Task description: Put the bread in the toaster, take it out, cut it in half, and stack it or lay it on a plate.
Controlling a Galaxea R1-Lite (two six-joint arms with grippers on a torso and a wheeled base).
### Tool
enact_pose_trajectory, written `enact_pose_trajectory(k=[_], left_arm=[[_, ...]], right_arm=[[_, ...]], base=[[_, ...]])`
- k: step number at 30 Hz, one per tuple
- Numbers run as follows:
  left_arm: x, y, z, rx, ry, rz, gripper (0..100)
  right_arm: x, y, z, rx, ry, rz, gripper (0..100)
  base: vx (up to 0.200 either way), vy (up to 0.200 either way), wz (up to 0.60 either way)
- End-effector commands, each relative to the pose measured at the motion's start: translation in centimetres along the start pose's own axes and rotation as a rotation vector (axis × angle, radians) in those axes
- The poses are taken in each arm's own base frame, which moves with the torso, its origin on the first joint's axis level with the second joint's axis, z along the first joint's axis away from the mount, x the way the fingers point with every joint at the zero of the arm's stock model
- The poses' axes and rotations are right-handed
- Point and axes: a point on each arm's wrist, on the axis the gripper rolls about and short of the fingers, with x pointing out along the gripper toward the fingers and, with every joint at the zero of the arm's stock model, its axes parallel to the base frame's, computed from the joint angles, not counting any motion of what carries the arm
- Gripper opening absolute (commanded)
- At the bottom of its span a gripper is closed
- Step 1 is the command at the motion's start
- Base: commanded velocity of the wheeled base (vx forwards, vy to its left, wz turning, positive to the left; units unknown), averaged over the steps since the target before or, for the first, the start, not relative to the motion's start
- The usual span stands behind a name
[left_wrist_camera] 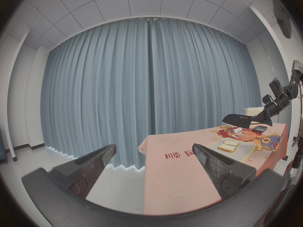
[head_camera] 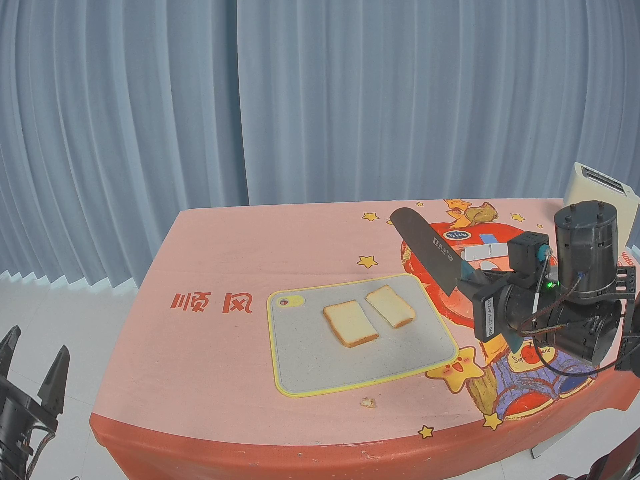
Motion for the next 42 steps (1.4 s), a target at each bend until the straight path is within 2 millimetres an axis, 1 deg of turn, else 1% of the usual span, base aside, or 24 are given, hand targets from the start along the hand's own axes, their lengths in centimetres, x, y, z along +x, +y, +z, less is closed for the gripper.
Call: enact_pose_trajectory(k=[1,5,6,7,12,15,19,21,26,34,42], left_arm=[[-4.0,-0.2,-1.5,0.012,-0.117,0.022,100],[-5.4,-0.4,-3.1,0.022,-0.098,0.015,100],[-5.4,-0.4,-3.1,0.022,-0.098,0.015,100],[-6.2,-0.5,-4.2,0.043,-0.086,0.013,100],[-6.2,-0.5,-4.7,0.049,-0.045,0.015,100],[-6.2,-0.5,-5.5,0.046,0.037,0.016,100],[-6.2,-0.6,-5.8,0.06,0.058,-0.035,100],[-6.5,-0.5,-5.9,0.063,0.024,-0.084,100],[-6.5,-0.5,-5.9,0.067,0.023,-0.069,100],[-6.5,-0.4,-6.0,-0.02,0.044,-0.027,100],[-6.5,-0.3,-6.1,-0.032,0.05,0.008,100]], right_arm=[[-0.6,-0.3,0.2,0.006,-0.018,0.0,0],[-0.8,-0.3,0.2,0.007,-0.02,0.001,0],[-0.8,-0.3,0.2,0.007,-0.02,0.001,0],[-1.0,-0.4,0.3,0.009,-0.026,0.002,0],[-1.2,-0.6,0.4,0.015,-0.037,0.002,0],[-1.3,-0.6,0.3,0.014,-0.034,0.002,0],[-1.4,-0.6,0.2,0.013,-0.034,0.004,0],[-1.5,-0.6,0.1,0.012,-0.033,0.006,0],[-1.4,-0.6,0.1,0.011,-0.032,0.006,0],[-1.6,-0.7,0.1,0.013,-0.036,0.005,0],[-1.6,-0.7,0.2,0.015,-0.04,0.005,0]], base=[[0.0,0.0,0.0],[0.0,0.0,0.0],[0.0,0.0,0.0],[0.0,0.0,0.0],[0.0,0.0,0.0],[0.0,0.0,0.0],[0.0,0.0,0.0],[0.0,0.0,0.0],[0.0,0.0,0.0],[0.0,0.0,0.0],[0.0,0.0,0.0]])
